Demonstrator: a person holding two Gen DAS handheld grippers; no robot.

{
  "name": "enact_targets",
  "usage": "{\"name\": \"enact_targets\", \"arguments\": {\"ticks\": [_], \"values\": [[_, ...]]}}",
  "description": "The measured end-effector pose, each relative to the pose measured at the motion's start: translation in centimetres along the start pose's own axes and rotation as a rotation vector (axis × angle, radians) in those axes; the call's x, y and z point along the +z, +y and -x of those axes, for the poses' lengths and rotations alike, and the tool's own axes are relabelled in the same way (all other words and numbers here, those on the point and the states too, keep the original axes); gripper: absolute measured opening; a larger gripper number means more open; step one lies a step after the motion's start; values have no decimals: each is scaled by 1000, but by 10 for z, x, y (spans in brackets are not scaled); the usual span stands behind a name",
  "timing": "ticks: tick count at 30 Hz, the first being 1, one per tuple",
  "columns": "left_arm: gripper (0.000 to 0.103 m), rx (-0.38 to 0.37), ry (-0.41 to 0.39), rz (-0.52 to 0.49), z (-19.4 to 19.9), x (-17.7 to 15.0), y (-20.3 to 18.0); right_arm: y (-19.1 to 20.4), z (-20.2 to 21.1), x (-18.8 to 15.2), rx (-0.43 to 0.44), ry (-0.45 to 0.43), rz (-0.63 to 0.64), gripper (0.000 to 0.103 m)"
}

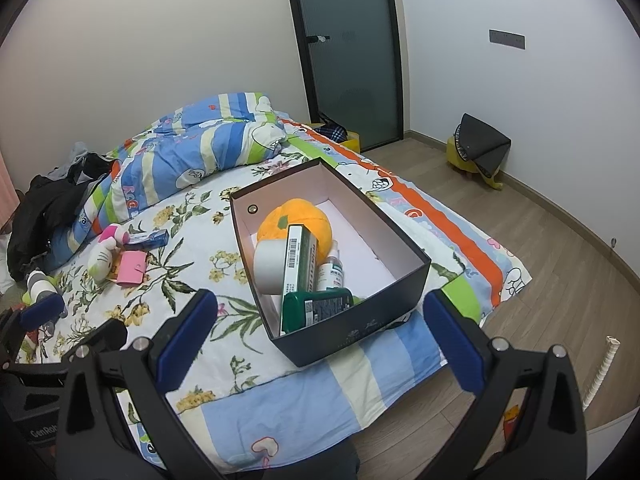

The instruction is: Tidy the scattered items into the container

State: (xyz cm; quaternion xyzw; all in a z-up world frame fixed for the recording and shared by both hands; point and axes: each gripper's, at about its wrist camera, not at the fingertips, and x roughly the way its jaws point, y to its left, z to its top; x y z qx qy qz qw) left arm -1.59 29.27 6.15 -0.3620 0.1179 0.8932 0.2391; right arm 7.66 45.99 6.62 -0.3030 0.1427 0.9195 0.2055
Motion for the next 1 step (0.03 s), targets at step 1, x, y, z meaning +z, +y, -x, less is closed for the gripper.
{"name": "enact_targets", "arguments": {"ticks": [1], "values": [[101, -2, 3, 4, 0, 0, 1, 0, 0, 0, 0, 0, -1, 103]]}}
